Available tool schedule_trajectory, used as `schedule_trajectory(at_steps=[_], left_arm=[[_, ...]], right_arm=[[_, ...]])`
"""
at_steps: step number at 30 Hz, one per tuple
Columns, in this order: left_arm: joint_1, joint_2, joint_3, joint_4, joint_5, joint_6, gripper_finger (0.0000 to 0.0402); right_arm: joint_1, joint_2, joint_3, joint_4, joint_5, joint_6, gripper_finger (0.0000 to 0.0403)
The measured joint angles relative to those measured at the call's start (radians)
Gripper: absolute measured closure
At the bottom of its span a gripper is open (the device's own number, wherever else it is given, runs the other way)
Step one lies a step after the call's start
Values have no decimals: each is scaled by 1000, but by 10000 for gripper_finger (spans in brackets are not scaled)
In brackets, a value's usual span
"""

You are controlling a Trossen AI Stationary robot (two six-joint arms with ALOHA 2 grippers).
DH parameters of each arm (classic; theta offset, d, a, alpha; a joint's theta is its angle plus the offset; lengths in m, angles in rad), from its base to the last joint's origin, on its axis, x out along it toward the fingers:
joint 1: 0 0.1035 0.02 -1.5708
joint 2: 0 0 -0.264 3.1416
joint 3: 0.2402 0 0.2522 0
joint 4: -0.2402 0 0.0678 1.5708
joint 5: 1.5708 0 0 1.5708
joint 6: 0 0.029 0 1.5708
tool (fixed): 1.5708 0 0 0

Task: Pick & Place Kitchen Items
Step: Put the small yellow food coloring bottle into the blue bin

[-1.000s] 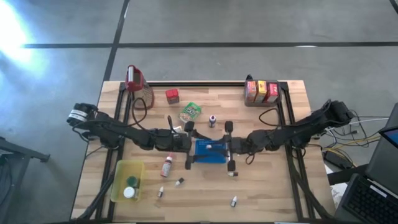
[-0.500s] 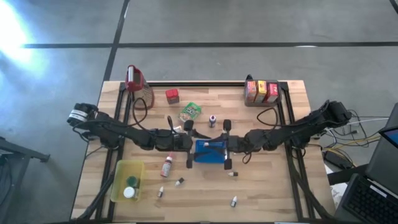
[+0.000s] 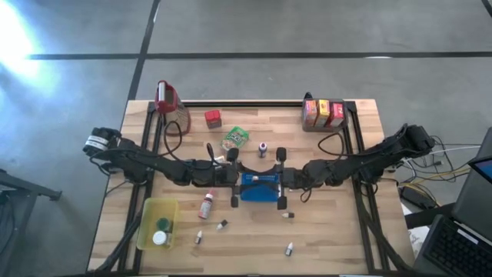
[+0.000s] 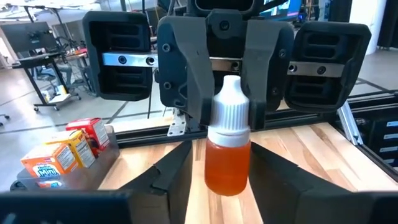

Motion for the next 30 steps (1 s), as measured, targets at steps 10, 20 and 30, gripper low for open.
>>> schedule_trajectory(at_steps=[10, 20, 30], left_arm=[[0, 0, 0, -3, 0, -3, 286], [0, 0, 0, -6, 0, -10, 312], [0, 0, 0, -7, 0, -15, 311]], right_arm=[[0, 0, 0, -4, 0, -1, 346], [-1, 0, -1, -6, 0, -4, 345], [-1, -11, -1, -31, 0, 32, 326]])
